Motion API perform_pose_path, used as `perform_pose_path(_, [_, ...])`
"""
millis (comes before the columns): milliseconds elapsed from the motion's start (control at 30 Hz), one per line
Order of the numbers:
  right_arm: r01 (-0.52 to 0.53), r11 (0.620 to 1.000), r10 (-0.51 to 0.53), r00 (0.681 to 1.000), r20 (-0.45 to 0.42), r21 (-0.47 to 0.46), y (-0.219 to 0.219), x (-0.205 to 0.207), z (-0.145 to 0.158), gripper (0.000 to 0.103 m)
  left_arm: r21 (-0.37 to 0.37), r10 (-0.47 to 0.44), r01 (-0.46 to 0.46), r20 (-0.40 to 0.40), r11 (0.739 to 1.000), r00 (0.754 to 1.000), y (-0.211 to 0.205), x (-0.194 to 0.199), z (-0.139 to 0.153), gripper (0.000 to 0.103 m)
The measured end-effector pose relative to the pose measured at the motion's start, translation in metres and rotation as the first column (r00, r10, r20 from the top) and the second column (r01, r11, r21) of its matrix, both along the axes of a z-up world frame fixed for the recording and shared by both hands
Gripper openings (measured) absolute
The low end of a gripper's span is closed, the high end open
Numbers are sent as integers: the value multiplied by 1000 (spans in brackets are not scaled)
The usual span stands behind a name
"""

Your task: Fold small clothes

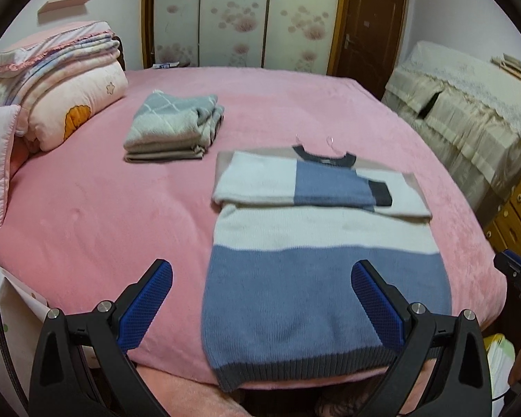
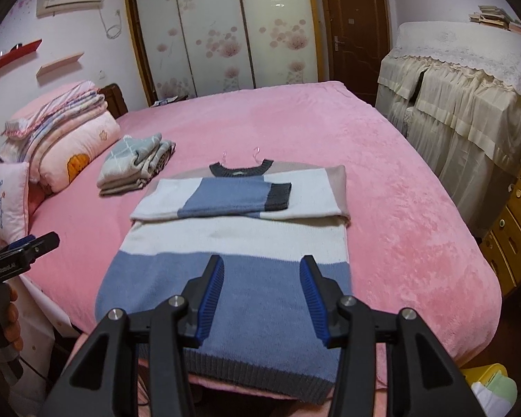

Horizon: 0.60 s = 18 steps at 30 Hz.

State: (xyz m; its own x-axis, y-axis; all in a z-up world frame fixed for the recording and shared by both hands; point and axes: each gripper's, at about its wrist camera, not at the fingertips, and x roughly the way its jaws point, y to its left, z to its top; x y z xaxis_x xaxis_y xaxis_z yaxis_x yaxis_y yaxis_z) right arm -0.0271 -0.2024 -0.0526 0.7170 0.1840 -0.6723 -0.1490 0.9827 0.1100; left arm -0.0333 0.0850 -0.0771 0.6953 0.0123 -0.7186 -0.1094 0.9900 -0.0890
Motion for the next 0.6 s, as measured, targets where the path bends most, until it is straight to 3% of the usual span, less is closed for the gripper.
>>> perform_pose_path(267, [-2, 999, -2, 993, -118, -33, -15, -9, -39, 46, -19, -36, 34, -130, 999, 991, 1, -4, -45, 102])
perform_pose_path(433, [13, 1000, -14, 974, -225, -5, -36, -7, -77, 46, -118, -61, 22, -331, 993, 942, 21, 3, -101, 102])
perform_pose_path(600, [22, 999, -12, 959, -283, 33, -59, -5, -111, 46, -211, -40, -41, -367, 977, 929, 45, 3, -144, 101])
